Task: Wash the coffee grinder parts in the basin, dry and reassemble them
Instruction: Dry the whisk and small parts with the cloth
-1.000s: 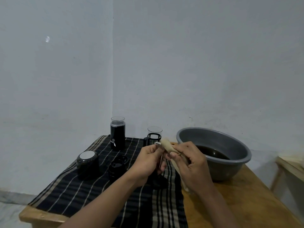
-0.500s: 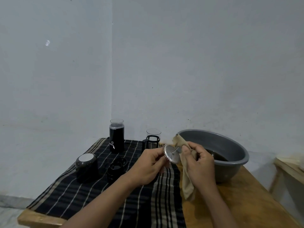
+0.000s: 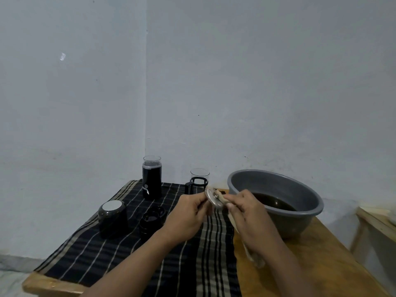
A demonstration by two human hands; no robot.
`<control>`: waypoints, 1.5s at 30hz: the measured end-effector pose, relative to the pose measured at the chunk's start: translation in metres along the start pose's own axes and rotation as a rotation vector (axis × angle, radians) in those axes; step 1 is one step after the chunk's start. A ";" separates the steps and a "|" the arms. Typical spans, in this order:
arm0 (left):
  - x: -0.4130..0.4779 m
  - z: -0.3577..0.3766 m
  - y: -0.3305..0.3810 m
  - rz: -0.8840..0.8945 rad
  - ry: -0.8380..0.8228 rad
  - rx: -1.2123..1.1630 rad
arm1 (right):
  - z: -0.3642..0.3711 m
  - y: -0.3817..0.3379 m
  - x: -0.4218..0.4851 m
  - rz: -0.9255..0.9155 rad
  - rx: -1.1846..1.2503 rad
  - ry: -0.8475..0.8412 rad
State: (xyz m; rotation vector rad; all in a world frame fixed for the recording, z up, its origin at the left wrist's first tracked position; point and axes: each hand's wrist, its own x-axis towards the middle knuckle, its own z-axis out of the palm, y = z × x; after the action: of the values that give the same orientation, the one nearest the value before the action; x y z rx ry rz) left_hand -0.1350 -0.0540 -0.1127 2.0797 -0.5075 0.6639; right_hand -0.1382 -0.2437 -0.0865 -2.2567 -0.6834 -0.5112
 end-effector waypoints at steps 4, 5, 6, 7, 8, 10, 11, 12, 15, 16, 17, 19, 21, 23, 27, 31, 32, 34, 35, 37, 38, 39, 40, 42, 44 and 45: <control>-0.004 -0.003 -0.010 -0.041 0.031 0.034 | -0.004 -0.008 -0.002 -0.056 0.094 -0.113; -0.005 -0.004 -0.010 -0.040 0.017 0.049 | -0.004 -0.010 -0.002 -0.062 0.153 -0.105; -0.005 -0.005 -0.010 -0.044 0.009 0.066 | -0.003 -0.011 -0.002 -0.059 0.202 -0.070; -0.005 -0.005 -0.009 -0.045 0.003 0.085 | -0.001 -0.011 -0.003 -0.048 0.241 -0.025; -0.004 -0.005 -0.009 -0.040 0.000 0.101 | 0.001 -0.011 -0.002 -0.043 0.252 0.017; -0.004 -0.005 -0.006 -0.019 0.017 0.093 | 0.004 -0.011 -0.001 -0.053 0.159 0.050; -0.004 -0.005 -0.005 -0.010 0.029 0.075 | 0.005 -0.010 0.001 -0.050 0.076 0.063; -0.004 -0.005 -0.004 -0.005 0.042 0.056 | 0.005 -0.008 0.004 -0.030 -0.012 0.098; -0.005 -0.006 -0.004 -0.012 0.057 0.020 | 0.002 -0.001 0.010 0.079 -0.067 0.215; -0.005 -0.007 -0.005 -0.011 0.061 0.019 | 0.001 0.001 0.012 0.098 -0.018 0.213; -0.004 -0.007 -0.005 -0.014 0.065 0.021 | 0.000 0.001 0.011 0.114 0.023 0.199; -0.003 -0.008 -0.004 -0.016 0.069 0.030 | -0.001 0.000 0.011 0.139 0.095 0.157; -0.004 -0.008 -0.003 -0.009 0.060 0.058 | -0.002 -0.004 0.009 0.160 0.200 0.113; -0.004 -0.008 -0.004 0.001 0.039 0.095 | -0.003 -0.008 0.008 0.183 0.276 0.054; -0.004 -0.008 -0.005 0.030 0.002 0.145 | 0.000 -0.009 0.006 0.092 0.140 0.038; -0.004 -0.006 -0.005 0.052 -0.021 0.264 | 0.005 -0.012 0.006 -0.022 -0.142 0.084; -0.004 -0.005 -0.005 0.052 -0.029 0.280 | 0.005 -0.013 0.007 -0.030 -0.171 0.099; -0.004 -0.001 -0.004 0.047 -0.034 0.302 | 0.004 -0.016 0.007 -0.041 -0.215 0.109; -0.004 0.000 -0.003 0.041 -0.031 0.311 | 0.005 -0.016 0.008 -0.044 -0.241 0.103; -0.004 0.001 -0.002 0.023 -0.028 0.322 | 0.008 -0.013 0.008 -0.042 -0.253 0.067; -0.005 0.002 -0.003 0.014 -0.032 0.318 | 0.010 -0.011 0.009 -0.038 -0.200 0.056; -0.005 0.001 -0.004 0.006 -0.036 0.308 | 0.010 -0.009 0.009 -0.011 -0.092 0.060; -0.005 0.000 -0.005 0.000 -0.034 0.296 | 0.009 -0.009 0.009 0.034 0.058 0.080; -0.007 -0.002 -0.007 -0.008 -0.016 0.275 | 0.006 -0.011 0.011 0.133 0.311 0.154; -0.008 -0.002 -0.007 -0.002 0.000 0.272 | 0.004 -0.011 0.012 0.176 0.361 0.218; -0.009 -0.002 -0.007 0.002 0.003 0.268 | 0.005 -0.010 0.012 0.182 0.364 0.232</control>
State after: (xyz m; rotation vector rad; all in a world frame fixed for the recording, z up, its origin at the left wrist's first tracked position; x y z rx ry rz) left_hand -0.1380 -0.0477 -0.1221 2.3280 -0.4377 0.7704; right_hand -0.1343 -0.2305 -0.0785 -1.8602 -0.4105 -0.5040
